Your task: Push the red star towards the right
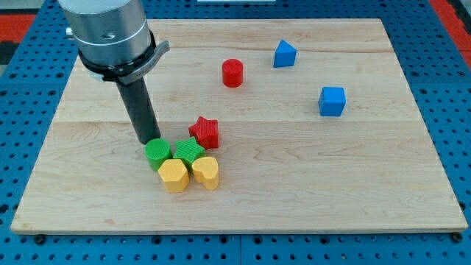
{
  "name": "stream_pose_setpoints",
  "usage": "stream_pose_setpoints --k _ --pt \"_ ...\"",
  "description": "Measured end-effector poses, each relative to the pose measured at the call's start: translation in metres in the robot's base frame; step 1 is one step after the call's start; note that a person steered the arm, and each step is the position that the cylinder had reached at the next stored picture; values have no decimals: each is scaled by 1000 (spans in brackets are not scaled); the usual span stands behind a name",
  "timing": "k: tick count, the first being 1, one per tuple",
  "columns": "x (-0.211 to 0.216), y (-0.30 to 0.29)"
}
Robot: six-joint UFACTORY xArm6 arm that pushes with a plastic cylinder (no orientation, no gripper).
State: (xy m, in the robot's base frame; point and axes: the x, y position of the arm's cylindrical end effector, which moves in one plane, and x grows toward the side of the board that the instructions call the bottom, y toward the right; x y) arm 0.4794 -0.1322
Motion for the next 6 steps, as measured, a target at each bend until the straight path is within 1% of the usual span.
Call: stream_pose_setpoints --k 2,3,4,5,6 --pt "0 -9" --pt "-12 19" --pt "-10 59" --pt "-11 113" --pt "-4 182"
